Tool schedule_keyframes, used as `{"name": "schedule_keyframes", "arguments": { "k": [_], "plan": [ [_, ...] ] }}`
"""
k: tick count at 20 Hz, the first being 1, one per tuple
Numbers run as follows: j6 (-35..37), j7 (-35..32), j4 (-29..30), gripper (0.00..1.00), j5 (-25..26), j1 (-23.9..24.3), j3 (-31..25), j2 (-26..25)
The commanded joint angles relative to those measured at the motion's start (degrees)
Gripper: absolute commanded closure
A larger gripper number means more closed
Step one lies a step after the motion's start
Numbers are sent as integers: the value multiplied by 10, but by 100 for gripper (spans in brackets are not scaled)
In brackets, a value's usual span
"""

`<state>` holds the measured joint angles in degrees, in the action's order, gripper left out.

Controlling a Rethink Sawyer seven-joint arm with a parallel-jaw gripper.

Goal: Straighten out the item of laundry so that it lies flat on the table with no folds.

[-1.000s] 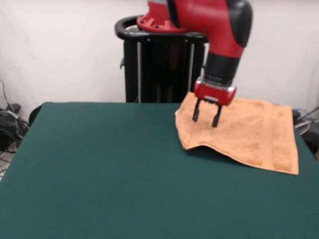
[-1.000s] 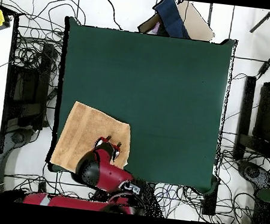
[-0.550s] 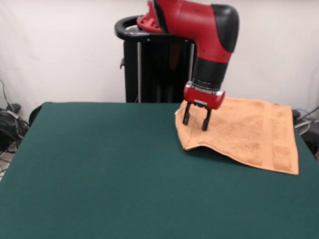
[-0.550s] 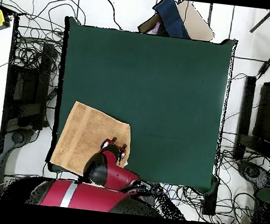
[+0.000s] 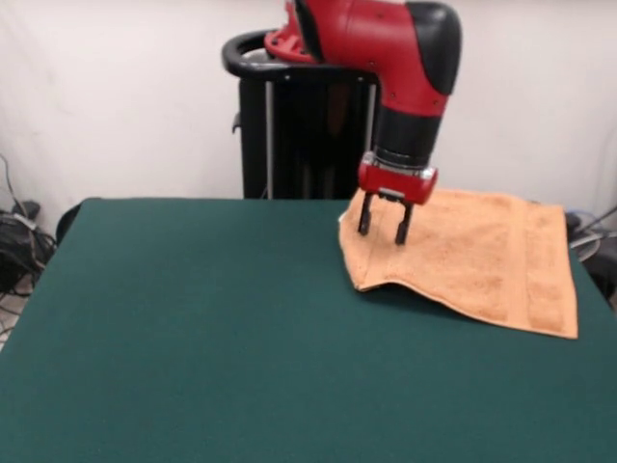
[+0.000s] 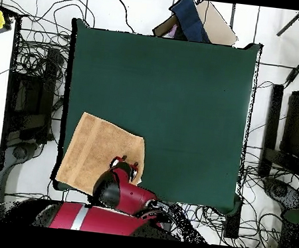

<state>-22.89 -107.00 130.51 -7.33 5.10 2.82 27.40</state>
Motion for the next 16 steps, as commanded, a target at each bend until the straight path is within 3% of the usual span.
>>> {"name": "schedule_keyframes", "arguments": {
  "k": [1, 7, 12, 16],
  "plan": [
    [55, -29, -106, 0, 34, 27, -16, -22],
    [30, -23, -171, 0, 121, 96, -50, -121],
    [-33, -33, -197, 0, 148, 81, 7, -130],
    [8, -12, -213, 0, 168, 82, 35, -114]
  ]
}}
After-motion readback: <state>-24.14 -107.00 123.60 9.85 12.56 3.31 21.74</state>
